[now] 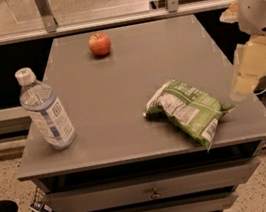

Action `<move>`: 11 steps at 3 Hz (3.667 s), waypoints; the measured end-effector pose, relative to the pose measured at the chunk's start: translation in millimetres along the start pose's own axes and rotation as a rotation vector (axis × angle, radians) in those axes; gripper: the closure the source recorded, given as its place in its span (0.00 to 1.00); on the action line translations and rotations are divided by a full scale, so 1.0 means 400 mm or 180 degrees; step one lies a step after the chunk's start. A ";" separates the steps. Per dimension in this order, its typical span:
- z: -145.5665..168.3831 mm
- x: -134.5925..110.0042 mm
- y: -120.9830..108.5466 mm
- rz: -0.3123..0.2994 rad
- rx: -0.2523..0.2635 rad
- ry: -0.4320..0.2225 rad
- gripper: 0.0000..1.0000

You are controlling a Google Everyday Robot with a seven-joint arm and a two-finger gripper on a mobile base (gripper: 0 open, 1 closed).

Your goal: Move apple near blue plastic bottle

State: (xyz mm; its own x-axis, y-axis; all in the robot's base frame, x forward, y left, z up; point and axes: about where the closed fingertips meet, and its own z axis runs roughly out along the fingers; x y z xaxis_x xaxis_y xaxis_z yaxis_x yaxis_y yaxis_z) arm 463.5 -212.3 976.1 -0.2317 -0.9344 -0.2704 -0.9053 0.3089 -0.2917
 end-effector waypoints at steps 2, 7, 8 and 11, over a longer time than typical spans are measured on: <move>0.137 -0.118 -0.238 0.0479 0.0387 -0.1193 0.00; 0.328 -0.344 -0.441 0.1115 0.0722 -0.2353 0.00; 0.472 -0.426 -0.490 0.1121 0.0612 -0.2306 0.00; 0.732 -0.645 -0.572 0.1169 0.0231 -0.2725 0.00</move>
Offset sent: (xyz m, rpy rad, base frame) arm 0.2396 0.0339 0.0359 0.7307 -0.5584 -0.1320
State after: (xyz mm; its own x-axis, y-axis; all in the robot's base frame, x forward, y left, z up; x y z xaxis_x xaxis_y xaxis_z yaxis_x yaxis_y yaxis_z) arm 834.6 9.8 843.9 -0.1317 -0.3361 -0.9326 -0.7962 0.5963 -0.1025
